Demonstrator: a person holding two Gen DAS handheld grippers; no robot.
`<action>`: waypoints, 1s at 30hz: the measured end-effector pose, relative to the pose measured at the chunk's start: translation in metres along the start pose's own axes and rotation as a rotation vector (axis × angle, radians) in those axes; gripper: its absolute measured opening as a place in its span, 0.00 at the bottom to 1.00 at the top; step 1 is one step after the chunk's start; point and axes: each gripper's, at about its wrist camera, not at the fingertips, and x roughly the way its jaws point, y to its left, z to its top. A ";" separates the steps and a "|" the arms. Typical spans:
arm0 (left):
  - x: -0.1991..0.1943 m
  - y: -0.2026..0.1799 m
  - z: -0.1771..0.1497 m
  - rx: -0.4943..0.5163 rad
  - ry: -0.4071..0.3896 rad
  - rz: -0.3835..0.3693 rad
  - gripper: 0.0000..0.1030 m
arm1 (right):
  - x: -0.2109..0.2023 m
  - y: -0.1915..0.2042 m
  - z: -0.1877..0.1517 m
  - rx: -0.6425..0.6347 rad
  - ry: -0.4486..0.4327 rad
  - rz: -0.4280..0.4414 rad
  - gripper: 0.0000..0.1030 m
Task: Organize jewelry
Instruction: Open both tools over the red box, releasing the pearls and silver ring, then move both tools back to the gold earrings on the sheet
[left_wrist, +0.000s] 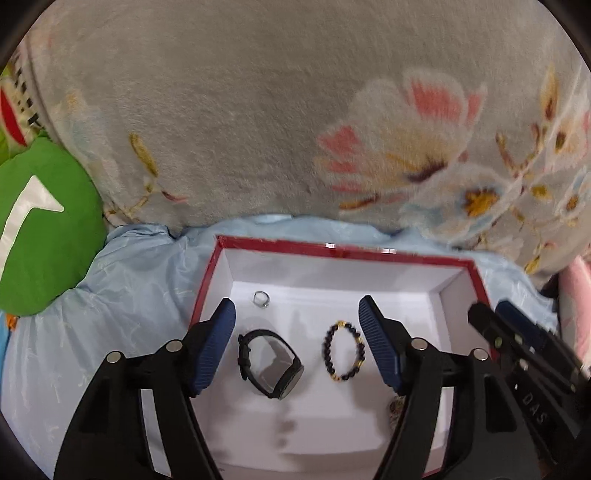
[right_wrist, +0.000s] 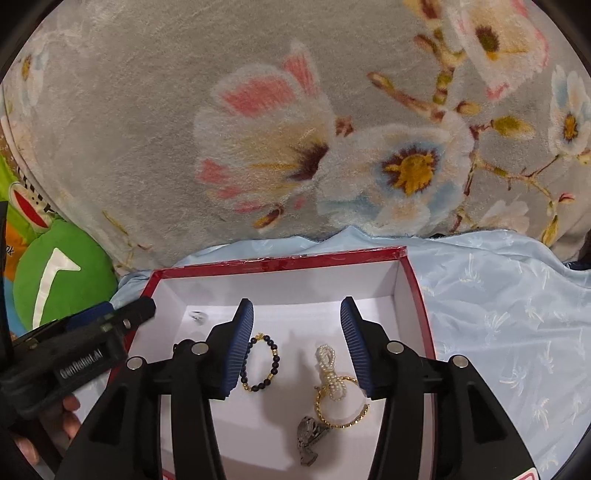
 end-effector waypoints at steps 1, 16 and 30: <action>-0.005 0.004 0.000 -0.010 -0.007 -0.002 0.72 | -0.005 -0.001 -0.002 -0.001 -0.004 0.002 0.49; -0.128 0.050 -0.092 0.006 -0.013 0.056 0.79 | -0.139 -0.003 -0.108 -0.024 -0.006 -0.017 0.60; -0.174 0.085 -0.238 -0.065 0.220 0.029 0.79 | -0.214 -0.006 -0.232 -0.025 0.146 -0.030 0.59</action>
